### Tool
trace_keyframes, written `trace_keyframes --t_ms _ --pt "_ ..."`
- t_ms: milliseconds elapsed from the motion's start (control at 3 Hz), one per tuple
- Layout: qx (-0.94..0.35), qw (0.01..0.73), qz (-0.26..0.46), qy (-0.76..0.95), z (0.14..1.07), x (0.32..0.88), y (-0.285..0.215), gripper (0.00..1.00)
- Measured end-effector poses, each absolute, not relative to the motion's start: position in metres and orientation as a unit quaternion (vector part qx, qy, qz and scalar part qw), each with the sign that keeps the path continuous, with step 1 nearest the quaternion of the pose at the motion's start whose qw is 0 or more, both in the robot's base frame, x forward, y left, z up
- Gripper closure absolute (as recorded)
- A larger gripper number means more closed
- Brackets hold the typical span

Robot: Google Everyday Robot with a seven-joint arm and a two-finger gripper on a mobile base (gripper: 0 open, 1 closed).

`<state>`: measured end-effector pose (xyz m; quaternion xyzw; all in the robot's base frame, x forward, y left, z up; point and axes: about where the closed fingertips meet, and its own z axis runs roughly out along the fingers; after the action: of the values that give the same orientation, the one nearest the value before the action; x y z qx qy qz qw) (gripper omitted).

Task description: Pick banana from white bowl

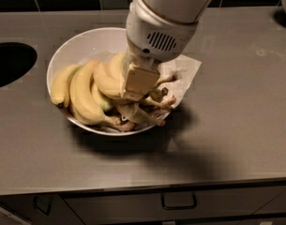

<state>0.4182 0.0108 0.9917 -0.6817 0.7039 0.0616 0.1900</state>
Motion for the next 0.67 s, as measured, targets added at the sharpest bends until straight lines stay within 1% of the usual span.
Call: trace_keyframes --t_ms 667 --pt "-0.735 0.257 0.102 0.619 1.03 0.422 -0.027 1.0"
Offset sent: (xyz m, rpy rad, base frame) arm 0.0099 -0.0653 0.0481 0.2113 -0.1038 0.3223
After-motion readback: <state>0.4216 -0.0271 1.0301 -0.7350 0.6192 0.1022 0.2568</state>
